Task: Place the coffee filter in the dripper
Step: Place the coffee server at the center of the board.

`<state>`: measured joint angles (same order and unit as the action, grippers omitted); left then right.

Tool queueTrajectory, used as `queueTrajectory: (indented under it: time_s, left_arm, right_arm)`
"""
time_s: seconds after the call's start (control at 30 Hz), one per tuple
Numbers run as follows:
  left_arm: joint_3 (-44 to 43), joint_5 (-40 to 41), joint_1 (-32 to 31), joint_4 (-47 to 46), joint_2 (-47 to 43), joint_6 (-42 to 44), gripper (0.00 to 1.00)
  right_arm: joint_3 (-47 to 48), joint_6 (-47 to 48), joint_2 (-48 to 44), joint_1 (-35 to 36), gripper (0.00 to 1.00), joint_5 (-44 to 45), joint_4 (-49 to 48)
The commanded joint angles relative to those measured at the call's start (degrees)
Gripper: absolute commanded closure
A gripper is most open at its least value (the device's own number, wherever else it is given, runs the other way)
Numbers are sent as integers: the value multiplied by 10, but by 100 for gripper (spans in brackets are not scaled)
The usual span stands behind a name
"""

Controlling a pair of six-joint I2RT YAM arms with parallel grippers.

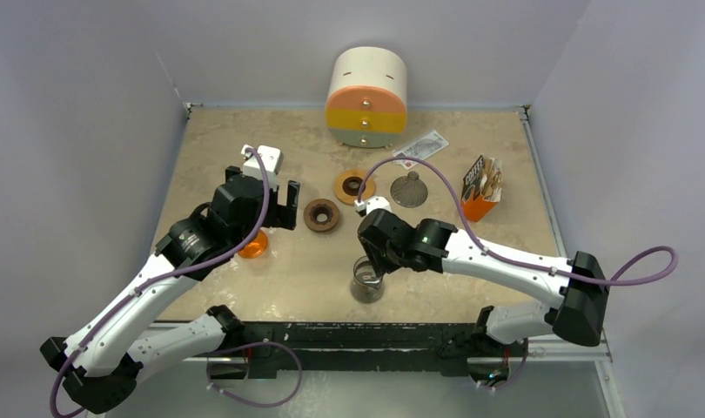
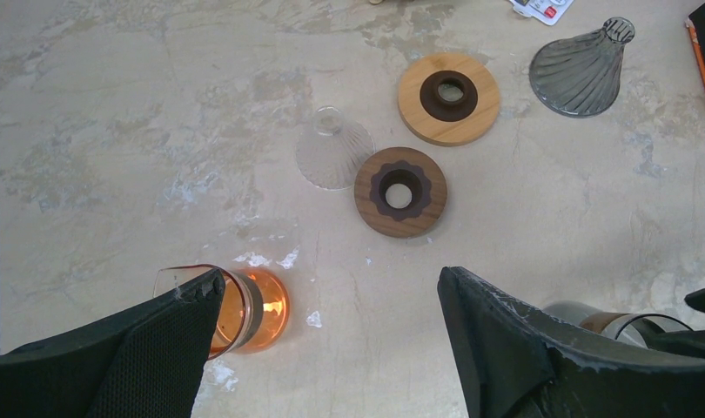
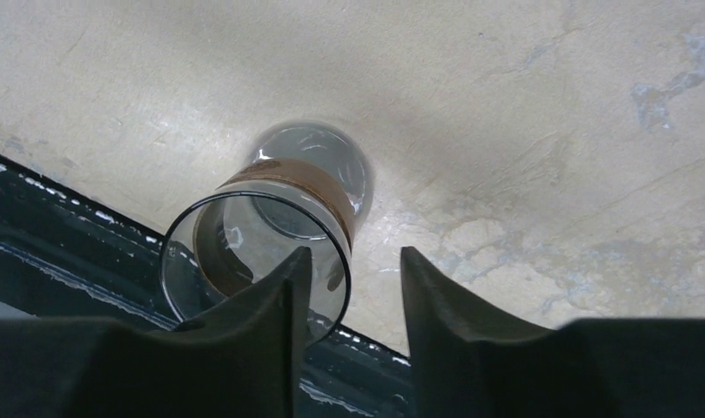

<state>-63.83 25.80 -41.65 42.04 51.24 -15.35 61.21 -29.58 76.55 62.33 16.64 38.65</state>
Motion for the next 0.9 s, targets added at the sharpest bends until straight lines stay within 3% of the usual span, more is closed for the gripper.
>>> queueTrajectory:
  time_s: [0.0, 0.23, 0.4, 0.63, 0.87]
  left_arm:
    - [5, 4, 3, -19, -6, 11, 9]
    - [5, 6, 3, -19, -10, 12, 9]
    - [5, 8, 2, -19, -14, 12, 9]
    - [3, 7, 3, -17, -16, 12, 8]
    - [3, 13, 3, -15, -20, 10, 8]
  right_arm:
    - [55, -10, -26, 3, 51, 39, 38]
    - [156, 23, -20, 3, 33, 91, 67]
    - [226, 57, 18, -1, 28, 114, 68]
    - [266, 100, 89, -38, 28, 74, 9]
    - [254, 68, 174, -116, 29, -25, -64]
